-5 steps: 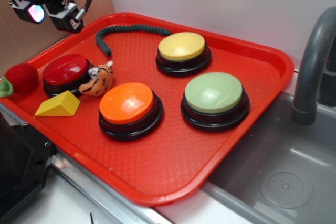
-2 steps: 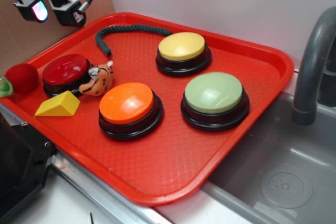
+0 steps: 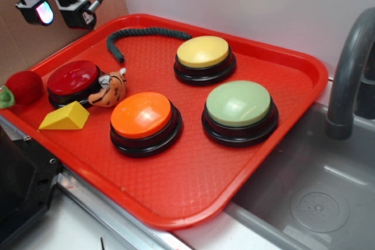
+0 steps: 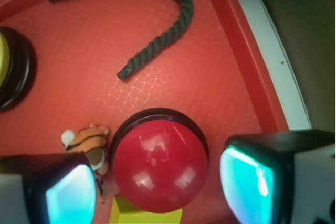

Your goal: Push the red button.

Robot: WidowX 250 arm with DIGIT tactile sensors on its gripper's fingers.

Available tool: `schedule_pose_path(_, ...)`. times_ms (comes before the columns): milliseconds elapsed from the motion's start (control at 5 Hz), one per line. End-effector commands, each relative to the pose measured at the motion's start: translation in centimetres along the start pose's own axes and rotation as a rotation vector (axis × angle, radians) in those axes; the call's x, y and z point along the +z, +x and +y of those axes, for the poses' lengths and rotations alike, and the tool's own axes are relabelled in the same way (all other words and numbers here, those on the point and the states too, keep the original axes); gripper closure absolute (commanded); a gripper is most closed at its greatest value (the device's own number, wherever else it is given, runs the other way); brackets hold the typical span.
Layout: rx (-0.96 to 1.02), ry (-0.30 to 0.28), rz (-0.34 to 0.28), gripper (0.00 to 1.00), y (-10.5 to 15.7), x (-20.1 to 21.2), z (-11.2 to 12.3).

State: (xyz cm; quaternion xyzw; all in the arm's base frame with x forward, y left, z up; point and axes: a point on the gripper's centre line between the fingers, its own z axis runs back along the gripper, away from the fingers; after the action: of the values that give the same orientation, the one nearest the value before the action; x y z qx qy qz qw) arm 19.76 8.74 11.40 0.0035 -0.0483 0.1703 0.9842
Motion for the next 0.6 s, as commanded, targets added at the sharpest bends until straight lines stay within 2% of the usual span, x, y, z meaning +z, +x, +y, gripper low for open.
schedule_pose_path(0,-0.02,0.003,-0.057,0.0,0.95,1.43,-0.13)
schedule_pose_path(400,-0.027,-0.005,-0.062,0.0,0.89,1.65,-0.36)
